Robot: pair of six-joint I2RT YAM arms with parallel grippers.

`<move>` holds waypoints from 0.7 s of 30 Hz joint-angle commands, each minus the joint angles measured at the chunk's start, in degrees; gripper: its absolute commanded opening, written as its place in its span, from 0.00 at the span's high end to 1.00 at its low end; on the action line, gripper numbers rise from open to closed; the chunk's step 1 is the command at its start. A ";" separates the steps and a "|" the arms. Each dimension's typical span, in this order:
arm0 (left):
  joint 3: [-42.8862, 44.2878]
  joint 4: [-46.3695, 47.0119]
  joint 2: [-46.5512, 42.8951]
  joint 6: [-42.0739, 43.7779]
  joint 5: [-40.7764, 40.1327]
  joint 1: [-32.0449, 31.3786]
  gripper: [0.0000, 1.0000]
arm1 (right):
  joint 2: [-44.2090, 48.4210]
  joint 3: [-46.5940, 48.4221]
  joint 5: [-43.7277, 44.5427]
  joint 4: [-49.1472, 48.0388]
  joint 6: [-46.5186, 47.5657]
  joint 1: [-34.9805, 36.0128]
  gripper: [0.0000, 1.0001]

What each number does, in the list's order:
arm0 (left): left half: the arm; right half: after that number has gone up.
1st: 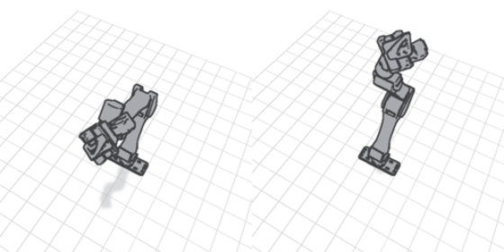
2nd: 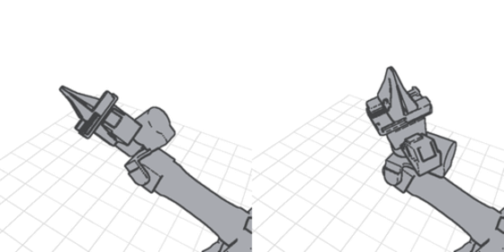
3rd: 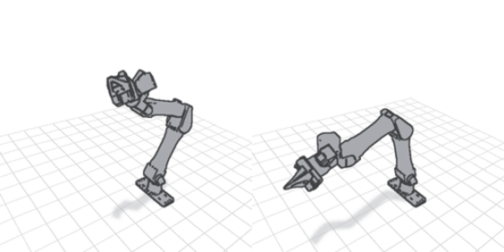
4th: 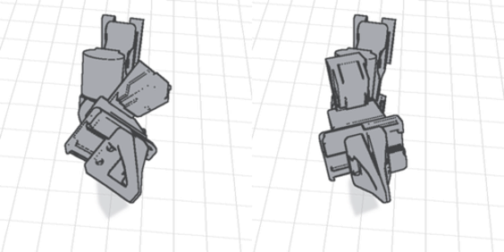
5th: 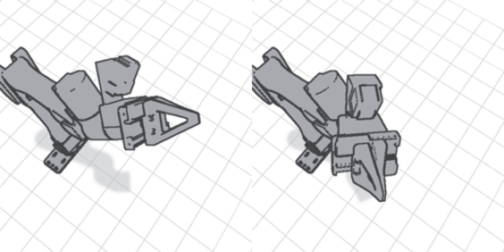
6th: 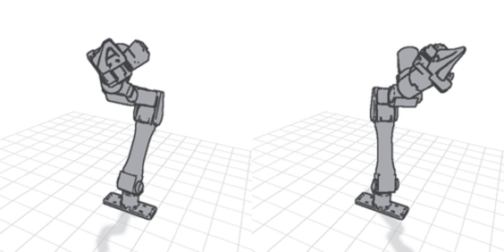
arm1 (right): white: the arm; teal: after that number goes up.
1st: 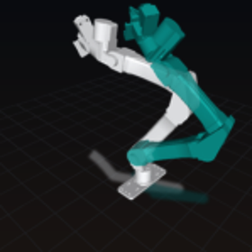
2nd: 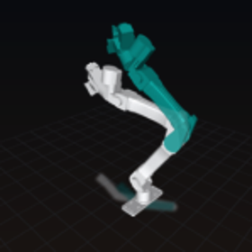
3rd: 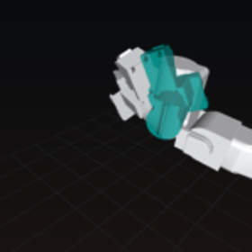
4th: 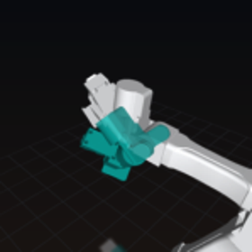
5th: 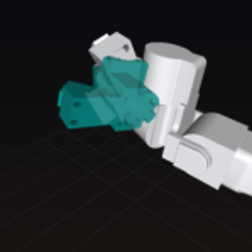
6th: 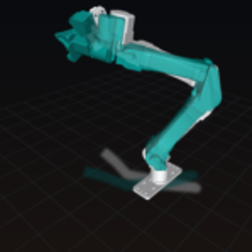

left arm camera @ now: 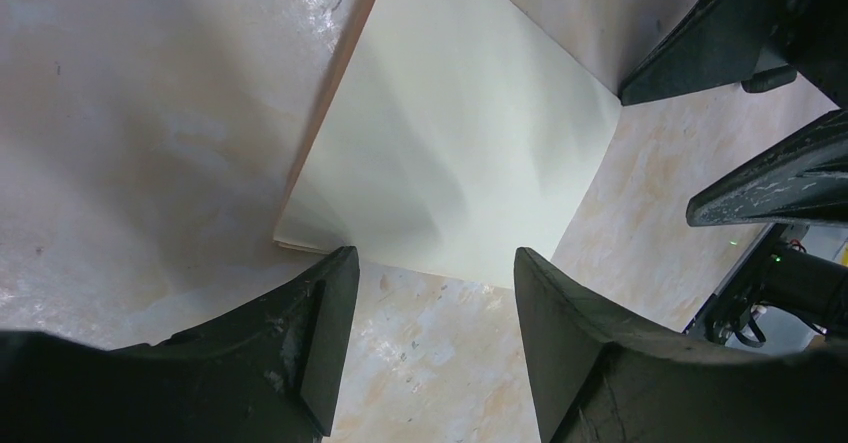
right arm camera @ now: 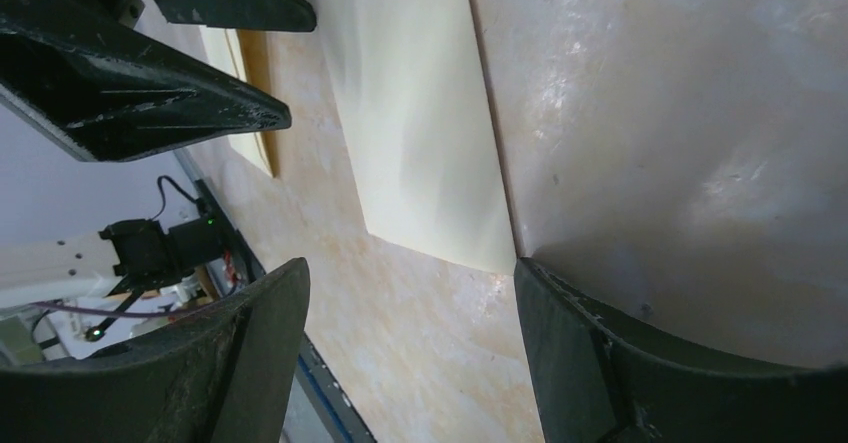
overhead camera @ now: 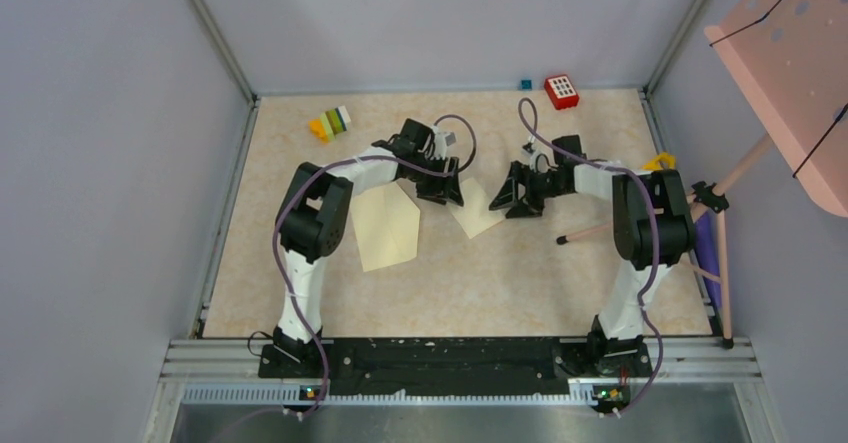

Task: Place the letter into the envelope and seal it
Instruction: Pick up the letter from the center of the board.

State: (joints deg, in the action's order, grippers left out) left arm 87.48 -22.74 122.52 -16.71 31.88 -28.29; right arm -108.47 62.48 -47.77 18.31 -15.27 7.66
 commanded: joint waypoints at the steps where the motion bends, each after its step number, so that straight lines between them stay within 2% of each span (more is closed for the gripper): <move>1: -2.13 -0.46 5.43 0.50 -5.52 -1.62 0.35 | -1.23 -2.10 -4.73 -3.99 -3.31 -0.55 0.25; 7: -2.83 0.15 5.14 0.36 -6.16 -2.76 0.36 | -1.65 -3.29 -11.89 -8.79 -6.55 -0.64 0.25; 21: -2.80 0.22 5.21 0.05 -5.75 -3.25 0.36 | -2.72 -2.70 -16.33 -13.48 -8.40 -0.45 0.25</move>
State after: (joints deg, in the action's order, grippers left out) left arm 87.44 -18.72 123.07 -17.30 30.37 -30.48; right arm -110.32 58.89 -60.95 8.19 -23.31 7.20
